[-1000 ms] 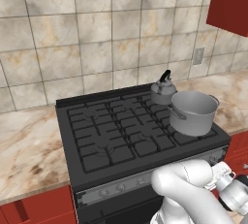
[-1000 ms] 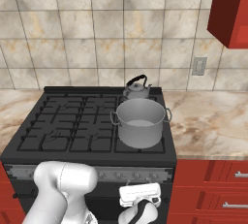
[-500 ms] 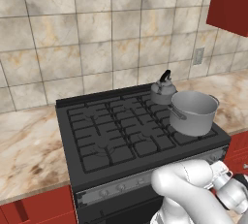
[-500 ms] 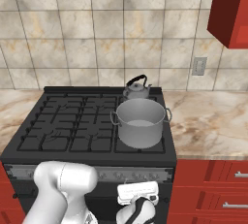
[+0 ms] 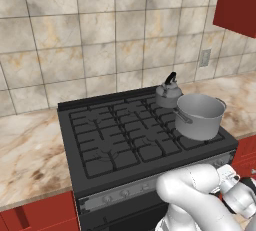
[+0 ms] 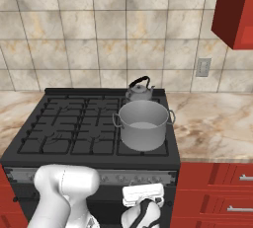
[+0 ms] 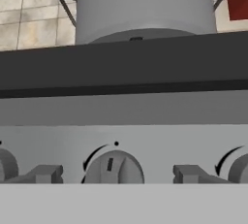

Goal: Pick the kettle from the cabinet and place it on a stove burner. Then pick the pot from the counter and place it on another stove burner. Finally, turn both burners on.

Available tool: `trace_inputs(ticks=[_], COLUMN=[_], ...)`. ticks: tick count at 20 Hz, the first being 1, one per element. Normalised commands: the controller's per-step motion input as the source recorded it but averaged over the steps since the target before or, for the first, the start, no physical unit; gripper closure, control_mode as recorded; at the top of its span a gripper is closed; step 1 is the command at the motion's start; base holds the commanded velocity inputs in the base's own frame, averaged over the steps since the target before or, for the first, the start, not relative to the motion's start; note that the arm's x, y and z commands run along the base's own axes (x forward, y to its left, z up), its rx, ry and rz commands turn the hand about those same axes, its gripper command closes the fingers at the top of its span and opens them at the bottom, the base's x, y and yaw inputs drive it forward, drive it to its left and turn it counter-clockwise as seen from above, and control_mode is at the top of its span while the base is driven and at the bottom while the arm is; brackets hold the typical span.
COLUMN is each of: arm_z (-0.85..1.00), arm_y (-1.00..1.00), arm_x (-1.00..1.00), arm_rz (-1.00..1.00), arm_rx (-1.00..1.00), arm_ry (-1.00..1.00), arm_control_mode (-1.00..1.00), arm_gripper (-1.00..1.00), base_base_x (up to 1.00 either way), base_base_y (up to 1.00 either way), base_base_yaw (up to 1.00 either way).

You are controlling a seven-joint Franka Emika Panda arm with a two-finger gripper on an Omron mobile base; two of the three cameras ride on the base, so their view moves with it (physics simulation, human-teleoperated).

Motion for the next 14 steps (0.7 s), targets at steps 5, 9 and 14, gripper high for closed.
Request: trace_inputs(ticks=[5,9,14], arm_z=[-0.14,0.00,0.00], arm_y=[-0.05,0.07,0.23], arm_x=[0.04,0.00,0.00], arm_rz=[0.00,0.00,0.00], arm_rx=[0.00,0.00,0.00], arm_ry=[-0.01,-0.04,-0.01], arm_control_mode=[-1.00,-1.00,-1.00], arm_gripper=[-1.00,-1.00,1.00], base_base_x=[0.00,0.00,0.00], base_base_y=[0.00,0.00,0.00], base_base_yaw=[0.00,0.00,0.00])
